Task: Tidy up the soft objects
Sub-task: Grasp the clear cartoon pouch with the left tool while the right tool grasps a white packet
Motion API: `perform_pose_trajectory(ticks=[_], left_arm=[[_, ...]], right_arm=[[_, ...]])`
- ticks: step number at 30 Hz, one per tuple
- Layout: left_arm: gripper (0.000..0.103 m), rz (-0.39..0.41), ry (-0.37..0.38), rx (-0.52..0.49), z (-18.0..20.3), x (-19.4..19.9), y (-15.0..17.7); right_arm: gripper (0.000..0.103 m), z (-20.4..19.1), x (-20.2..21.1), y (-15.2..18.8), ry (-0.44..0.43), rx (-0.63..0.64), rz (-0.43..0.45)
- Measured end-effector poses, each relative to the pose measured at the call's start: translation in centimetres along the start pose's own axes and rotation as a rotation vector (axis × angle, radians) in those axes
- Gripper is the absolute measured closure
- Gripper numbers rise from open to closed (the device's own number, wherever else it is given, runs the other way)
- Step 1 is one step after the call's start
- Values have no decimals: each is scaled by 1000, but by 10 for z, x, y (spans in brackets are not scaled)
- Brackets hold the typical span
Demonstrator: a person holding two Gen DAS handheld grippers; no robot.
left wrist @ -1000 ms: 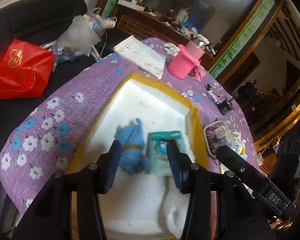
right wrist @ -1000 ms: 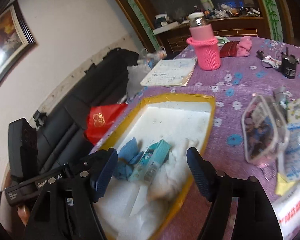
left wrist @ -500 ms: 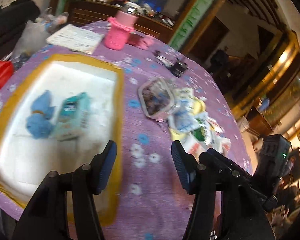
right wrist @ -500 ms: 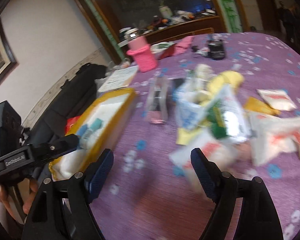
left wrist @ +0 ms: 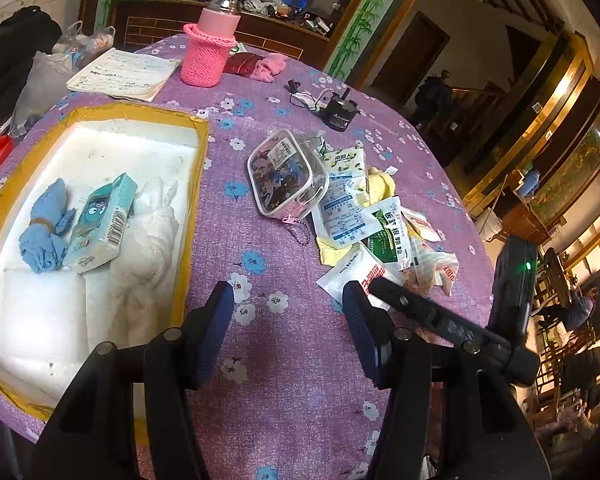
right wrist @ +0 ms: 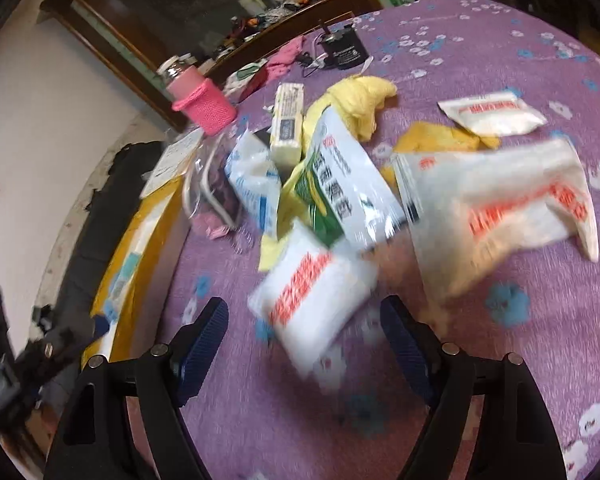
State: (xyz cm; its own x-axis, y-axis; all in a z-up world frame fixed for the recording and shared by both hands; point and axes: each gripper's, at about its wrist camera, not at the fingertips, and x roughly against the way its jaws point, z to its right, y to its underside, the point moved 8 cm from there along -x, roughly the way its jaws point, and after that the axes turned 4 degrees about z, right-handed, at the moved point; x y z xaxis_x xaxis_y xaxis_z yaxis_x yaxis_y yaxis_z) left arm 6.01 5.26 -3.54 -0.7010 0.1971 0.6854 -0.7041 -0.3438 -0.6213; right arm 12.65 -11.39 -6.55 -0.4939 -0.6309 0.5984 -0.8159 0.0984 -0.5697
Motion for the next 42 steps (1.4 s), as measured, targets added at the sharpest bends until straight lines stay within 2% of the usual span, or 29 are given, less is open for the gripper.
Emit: perform_pose_trajectory(ticks=[2,4,6,7,8,11,13,16,20,23,24,25,26,31,33,35,40,42], left_arm=[[48,-8,-7,2,-1,-3,-3],[48,-11,-8,-6,0,-8,-7],[48,-20,-25,-7,1,-17,-15],[48,-28,-23,-10,2,-23,-19],[48,-36,-24,-14,3,-28,-23],[48,-60,-40,-39,11,-50,-40],[48,-69,-55,-59,19,-63,-54],[48,-77,-55,-95,35,-80,-69],[48,-110,-139,-121,42,-113,-84],[49,-91,-266,-145,30,-126,-90],[55,-75,-298,-145,23,-124,-91],[78,-71,-313,-146,17,-122,-89],[82,-76,-323,-146,12,-119,-86],[83,-39,-160,-25,-6,-83,-74],[83,-25,-40,51,-10,-60,-68],[83,-2,35,121,-19,-35,-62],[83,107,87,235,-59,22,-55],[82,159,84,268,-75,44,-55]], right_arm=[[33,-2,-7,-7,24,-32,2],[44,-5,-9,-7,36,-66,8],[56,-8,-10,-2,75,-45,13],[73,-9,-8,0,93,-36,19],[79,-10,-6,3,87,-39,17],[87,-13,-12,12,48,-67,22],[90,-13,-7,12,1,-61,40],[91,-9,0,10,-26,-40,72],[91,-4,-2,12,-31,-24,87],[91,-4,-4,14,-26,-10,90],[91,-5,-3,14,-29,-8,93],[91,-6,-2,14,-36,-5,95],[91,-7,-2,14,-40,-5,96],[91,-8,9,18,-92,4,131],[95,-8,13,22,-110,7,137],[96,-7,17,25,-87,17,145],[97,-17,26,31,-42,77,169],[97,-32,32,30,-85,79,173]])
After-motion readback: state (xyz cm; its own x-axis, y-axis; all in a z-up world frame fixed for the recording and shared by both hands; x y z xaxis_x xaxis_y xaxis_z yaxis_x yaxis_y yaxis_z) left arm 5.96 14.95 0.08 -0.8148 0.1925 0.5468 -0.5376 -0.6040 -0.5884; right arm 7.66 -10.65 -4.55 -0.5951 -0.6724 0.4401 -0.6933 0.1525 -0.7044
